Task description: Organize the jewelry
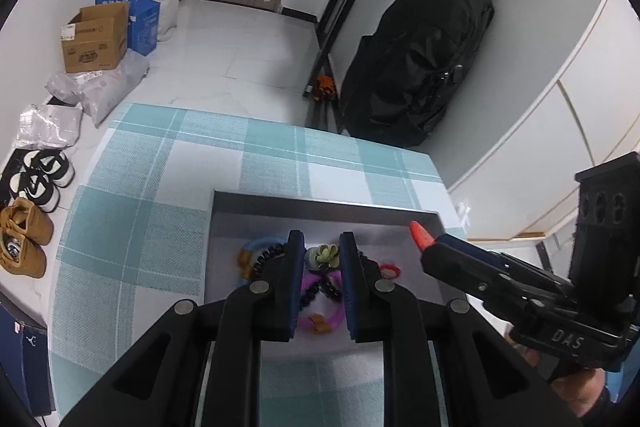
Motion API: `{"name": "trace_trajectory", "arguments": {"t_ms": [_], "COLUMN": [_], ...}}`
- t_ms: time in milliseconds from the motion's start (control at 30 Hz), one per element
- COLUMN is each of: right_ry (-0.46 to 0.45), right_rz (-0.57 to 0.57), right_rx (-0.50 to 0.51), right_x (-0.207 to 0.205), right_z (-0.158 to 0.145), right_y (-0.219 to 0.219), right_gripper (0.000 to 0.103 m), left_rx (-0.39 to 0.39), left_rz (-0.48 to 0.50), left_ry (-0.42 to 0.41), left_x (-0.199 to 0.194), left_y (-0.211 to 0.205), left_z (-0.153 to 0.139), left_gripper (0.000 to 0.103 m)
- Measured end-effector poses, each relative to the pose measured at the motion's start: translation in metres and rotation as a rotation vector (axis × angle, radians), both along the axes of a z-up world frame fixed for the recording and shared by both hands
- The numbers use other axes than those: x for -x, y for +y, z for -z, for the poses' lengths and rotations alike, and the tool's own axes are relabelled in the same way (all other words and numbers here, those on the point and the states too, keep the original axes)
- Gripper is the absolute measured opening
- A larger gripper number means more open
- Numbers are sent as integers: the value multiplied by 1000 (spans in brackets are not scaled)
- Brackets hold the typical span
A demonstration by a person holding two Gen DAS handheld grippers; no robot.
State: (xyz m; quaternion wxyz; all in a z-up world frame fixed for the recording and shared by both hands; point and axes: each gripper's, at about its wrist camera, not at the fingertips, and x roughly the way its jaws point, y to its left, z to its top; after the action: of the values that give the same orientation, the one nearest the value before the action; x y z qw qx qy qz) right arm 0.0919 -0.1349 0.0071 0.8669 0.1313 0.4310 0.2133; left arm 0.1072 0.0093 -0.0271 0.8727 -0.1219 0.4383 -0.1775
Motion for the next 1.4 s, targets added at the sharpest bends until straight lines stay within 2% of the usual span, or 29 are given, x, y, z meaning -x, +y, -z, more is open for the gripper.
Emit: {"name": "trace_trajectory", "arguments": {"t_ms": [133,400,667,733,800,833,867,933,1100,1133,1200,1233,1267,1400], "right_ry": [12,32,38,45,32,21,7,-9,-47,-57,-80,-89,-98,-124], "right_rz": [10,25,38,37,43,47,50,56,78,83,89,93,94,100], "right_rx": [-7,-8,19,12,20,25,26,25,36,36,36,39,40,55], "right_x": [-4,-5,-5,-5,-4,-3,-1,3,14,16,23,26,29,43], "right_z": [2,5,8,8,6,4,2,-1,-9,-11,-16,-17,-19,-23], "right_y": [-1,-3,2,2,1,0,-1,-3,-8,-9,-11,-12,-13,-13], "right_gripper": [41,41,42,44,55,60,61,61,62,65,67,68,69,76], "left_rx": [-10,-1,4,-20,-35,-21,-2,11,-37,-47,-74,-91,-98,-113], "left_rz": [7,16,9,-6,-21,-22,-22,-32,-38,-39,-47,-55,-62,-87], "left_ry": [24,28,9,11,14,15,13,-13,-68,-75,-89,-100,-110,-152], "left_x": [-5,-3,-3,-3,-4,-3,-2,1,11,13,17,21,24,41], "left_y": [-6,-6,-9,-9,-8,-6,-5,-2,-4,-4,-4,-5,-3,1], "left_z": [8,5,2,1,1,0,0,-5,-15,-16,-18,-19,-20,-25], "left_gripper": [13,13,13,14,22,33,44,53,54,54,57,64,67,68]}}
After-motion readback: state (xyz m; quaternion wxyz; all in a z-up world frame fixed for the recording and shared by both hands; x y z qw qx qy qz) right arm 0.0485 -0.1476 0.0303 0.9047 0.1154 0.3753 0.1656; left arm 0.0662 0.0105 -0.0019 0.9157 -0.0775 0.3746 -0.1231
